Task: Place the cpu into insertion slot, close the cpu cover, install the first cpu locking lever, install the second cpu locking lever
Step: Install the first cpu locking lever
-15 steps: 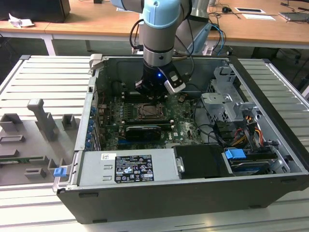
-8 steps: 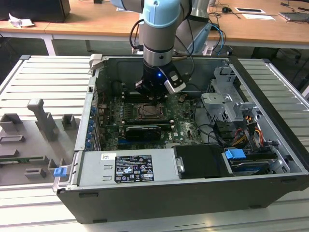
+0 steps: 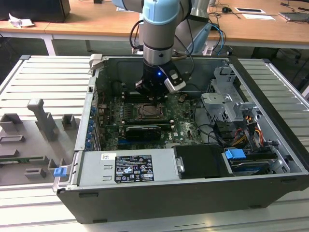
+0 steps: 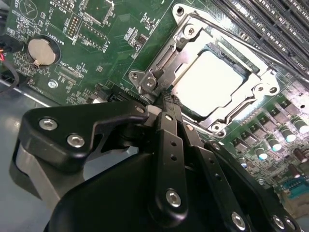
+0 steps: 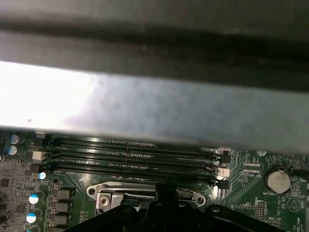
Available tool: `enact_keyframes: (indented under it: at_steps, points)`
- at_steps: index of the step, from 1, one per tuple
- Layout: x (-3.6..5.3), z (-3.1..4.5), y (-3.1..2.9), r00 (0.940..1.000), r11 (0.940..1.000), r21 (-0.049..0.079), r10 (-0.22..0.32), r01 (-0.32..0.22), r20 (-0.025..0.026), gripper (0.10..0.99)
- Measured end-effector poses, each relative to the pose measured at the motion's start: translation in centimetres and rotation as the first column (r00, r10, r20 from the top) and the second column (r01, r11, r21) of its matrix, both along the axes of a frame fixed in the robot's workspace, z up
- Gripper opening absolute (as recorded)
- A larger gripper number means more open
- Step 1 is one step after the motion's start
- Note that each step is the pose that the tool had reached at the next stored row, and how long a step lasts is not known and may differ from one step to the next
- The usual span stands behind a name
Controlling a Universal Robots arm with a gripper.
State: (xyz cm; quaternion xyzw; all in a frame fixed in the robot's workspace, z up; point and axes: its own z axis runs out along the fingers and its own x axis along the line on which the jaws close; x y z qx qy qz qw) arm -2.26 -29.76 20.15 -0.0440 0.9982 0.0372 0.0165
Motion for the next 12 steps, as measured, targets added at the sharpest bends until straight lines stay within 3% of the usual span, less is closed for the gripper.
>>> enact_keyframes:
  at_steps: [5, 9, 12]
  points:
    - [0.03, 0.28, 0.11, 1.0000, 1.0000, 0.002, 0.000, 0.000, 0.0017, 0.106]
    - [-0.04, 1.33, 0.09, 1.0000, 1.0000, 0.001, 0.000, 0.000, 0.0007, 0.106]
    - [-0.61, 2.25, 0.08, 1.0000, 1.0000, 0.004, 0.000, 0.000, 0.0011, 0.106]
